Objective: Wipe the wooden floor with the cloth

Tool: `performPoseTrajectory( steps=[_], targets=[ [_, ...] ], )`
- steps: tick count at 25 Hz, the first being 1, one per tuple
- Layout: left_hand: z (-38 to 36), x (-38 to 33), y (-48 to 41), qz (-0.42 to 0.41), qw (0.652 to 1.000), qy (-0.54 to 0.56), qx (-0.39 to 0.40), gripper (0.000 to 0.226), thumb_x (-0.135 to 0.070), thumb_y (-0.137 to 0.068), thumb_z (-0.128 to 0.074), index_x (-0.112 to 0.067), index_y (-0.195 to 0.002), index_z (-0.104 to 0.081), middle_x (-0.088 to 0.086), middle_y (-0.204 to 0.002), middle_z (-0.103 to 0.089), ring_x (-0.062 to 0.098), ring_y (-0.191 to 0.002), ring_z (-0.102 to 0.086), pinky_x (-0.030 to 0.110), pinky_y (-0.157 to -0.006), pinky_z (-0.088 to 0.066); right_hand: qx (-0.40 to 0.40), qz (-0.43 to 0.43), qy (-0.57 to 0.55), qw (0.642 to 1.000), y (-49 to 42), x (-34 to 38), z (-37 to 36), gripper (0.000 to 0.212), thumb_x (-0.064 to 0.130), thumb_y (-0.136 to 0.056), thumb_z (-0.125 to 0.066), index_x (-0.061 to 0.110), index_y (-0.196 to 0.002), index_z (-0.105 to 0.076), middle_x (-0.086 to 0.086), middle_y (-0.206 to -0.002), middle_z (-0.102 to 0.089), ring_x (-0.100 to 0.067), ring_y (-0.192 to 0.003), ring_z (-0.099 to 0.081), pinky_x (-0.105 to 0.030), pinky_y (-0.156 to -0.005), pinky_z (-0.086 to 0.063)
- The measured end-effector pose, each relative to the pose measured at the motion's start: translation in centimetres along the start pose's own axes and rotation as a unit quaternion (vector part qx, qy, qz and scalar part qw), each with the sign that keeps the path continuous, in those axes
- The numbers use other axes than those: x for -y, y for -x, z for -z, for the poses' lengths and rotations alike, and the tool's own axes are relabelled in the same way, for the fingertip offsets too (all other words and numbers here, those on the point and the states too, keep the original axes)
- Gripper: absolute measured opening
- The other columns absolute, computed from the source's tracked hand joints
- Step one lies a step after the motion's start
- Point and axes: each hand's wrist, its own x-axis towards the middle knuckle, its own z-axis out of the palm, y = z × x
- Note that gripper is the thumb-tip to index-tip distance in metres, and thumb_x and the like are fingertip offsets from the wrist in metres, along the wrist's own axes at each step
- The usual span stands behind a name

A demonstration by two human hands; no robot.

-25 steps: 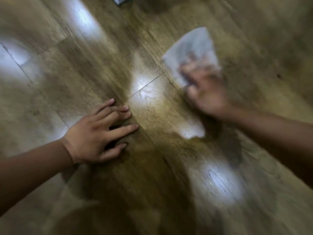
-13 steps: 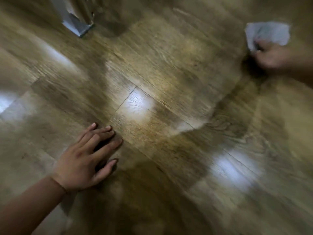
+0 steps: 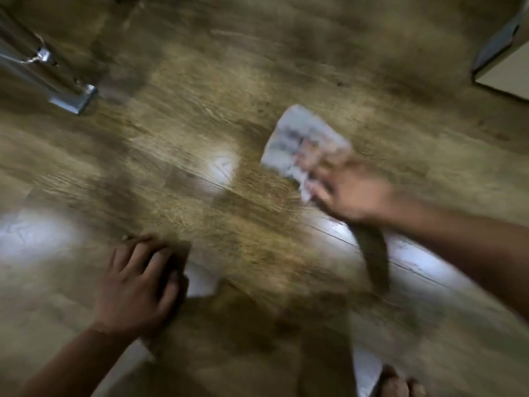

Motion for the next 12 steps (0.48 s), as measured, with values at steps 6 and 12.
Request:
performPoseTrajectory(
  steps=[6, 12],
  targets=[
    [2.7, -9.3, -10.0, 0.131, 0.942, 0.022, 0.309, 0.150, -0.061, -0.061, -0.084, -0.046, -0.140, 0.043, 0.002, -0.146, 0.056, 0.049, -0.142, 0.032, 0.069, -0.117, -0.006, -0.006, -0.422, -0.119, 0.899, -4.0, -16.0, 2.6, 0.073, 0.068, -0.093, -0.004, 0.033, -0.155, -0.018, -0.005, -0.166, -0.011, -0.035, -0.152, -0.007, -0.053, -0.122, -0.007],
    [1.7, -9.2, -12.0, 0.152, 0.924, 0.010, 0.352, 0.162, -0.053, -0.053, -0.092, -0.039, -0.140, 0.044, 0.005, -0.144, 0.057, 0.061, -0.139, 0.026, 0.077, -0.108, -0.019, -0.064, -0.136, -0.166, 0.975, 6.3, 9.3, 1.3, 0.062, 0.049, -0.095, -0.030, 0.012, -0.138, -0.055, -0.020, -0.156, -0.028, -0.047, -0.142, -0.028, -0.064, -0.100, -0.043]
  ],
)
